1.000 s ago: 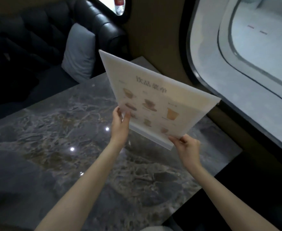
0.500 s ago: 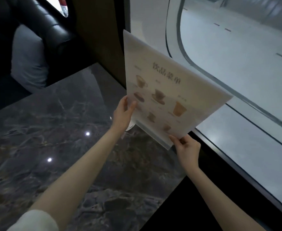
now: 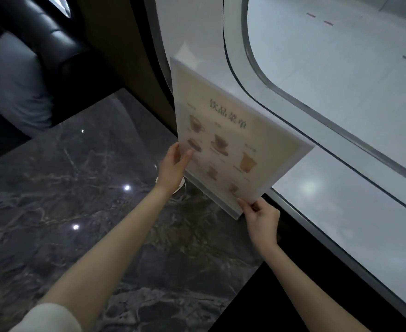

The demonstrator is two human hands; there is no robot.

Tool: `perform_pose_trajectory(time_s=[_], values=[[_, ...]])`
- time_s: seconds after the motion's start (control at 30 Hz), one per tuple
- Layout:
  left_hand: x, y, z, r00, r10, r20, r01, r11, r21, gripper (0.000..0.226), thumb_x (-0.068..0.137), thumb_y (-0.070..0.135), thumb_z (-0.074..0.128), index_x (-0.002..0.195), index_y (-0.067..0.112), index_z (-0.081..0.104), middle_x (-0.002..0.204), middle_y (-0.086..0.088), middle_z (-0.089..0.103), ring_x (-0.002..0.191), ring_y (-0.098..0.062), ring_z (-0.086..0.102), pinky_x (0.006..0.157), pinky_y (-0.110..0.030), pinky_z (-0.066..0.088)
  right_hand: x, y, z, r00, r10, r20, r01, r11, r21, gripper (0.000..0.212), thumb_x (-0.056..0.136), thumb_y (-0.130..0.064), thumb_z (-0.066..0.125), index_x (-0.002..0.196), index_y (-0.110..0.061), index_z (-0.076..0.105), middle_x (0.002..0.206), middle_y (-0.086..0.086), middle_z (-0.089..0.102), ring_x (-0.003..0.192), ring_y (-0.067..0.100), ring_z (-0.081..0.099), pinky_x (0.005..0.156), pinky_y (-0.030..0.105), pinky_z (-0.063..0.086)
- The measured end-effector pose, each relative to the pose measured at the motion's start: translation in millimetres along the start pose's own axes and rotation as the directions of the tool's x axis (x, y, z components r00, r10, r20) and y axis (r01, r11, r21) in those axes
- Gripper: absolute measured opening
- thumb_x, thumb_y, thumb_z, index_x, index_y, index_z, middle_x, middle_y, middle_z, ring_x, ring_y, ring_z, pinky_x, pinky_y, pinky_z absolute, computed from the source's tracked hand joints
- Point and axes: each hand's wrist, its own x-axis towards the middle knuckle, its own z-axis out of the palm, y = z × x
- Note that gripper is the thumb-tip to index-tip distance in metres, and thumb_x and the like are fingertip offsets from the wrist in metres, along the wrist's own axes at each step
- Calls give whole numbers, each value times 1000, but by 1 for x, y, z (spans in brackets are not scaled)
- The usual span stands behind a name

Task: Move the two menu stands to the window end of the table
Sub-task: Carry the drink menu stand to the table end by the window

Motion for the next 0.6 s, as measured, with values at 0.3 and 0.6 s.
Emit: perform_pose_trajectory(time_s=[0.3, 0.6], values=[[4, -9, 1, 999, -5, 34, 3, 999, 44, 46, 95, 22, 50, 137, 7, 39, 135, -4, 51, 113, -7, 48, 69, 7, 41, -2, 5, 3, 1000, -3, -15, 3, 1000, 0, 18, 79, -12, 68, 76, 5, 65, 74, 33, 66, 77, 45, 60, 50, 7, 33], [2, -13, -2, 999, 12, 53, -17, 996, 87, 47, 95, 22, 49, 138, 7, 37, 133, 0, 50, 115, -7, 47, 69, 8, 39, -3, -1, -1, 999, -27, 26, 29, 996, -89, 16, 81, -13, 66, 81, 3, 66, 70, 27, 68, 69, 41, 63, 55, 23, 42]])
